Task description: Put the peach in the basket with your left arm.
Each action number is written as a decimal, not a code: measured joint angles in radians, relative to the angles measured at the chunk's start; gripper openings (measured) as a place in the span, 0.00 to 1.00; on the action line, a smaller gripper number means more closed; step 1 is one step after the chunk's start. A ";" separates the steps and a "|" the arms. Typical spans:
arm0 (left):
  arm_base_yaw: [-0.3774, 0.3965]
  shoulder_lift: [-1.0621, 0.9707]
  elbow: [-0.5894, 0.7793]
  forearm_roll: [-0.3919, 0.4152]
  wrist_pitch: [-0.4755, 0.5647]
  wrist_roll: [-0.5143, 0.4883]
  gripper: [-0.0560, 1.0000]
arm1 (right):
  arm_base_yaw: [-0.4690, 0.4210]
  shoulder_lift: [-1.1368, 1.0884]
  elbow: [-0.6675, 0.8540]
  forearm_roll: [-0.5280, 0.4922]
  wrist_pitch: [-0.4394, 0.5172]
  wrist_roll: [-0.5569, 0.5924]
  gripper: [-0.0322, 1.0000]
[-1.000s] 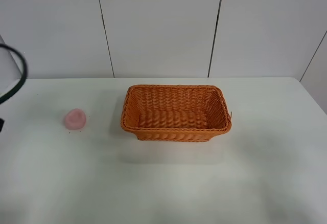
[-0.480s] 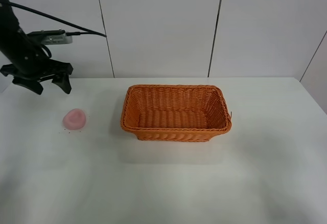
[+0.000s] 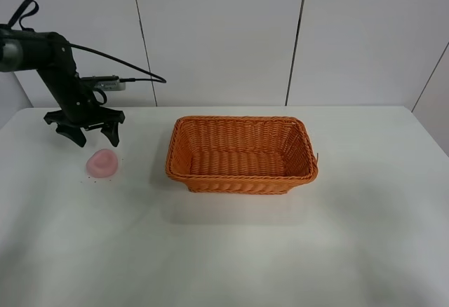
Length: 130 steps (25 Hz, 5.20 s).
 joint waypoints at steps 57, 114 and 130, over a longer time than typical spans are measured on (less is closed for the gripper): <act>-0.503 0.110 -0.520 0.018 0.259 -0.004 0.18 | 0.000 0.000 0.000 0.000 0.000 0.000 0.70; 0.003 0.112 -0.488 -0.034 0.259 0.031 0.85 | 0.000 0.000 0.000 0.000 0.000 0.000 0.70; 0.003 -0.340 0.016 -0.052 0.258 0.032 0.85 | 0.000 0.000 0.000 0.000 0.000 0.000 0.70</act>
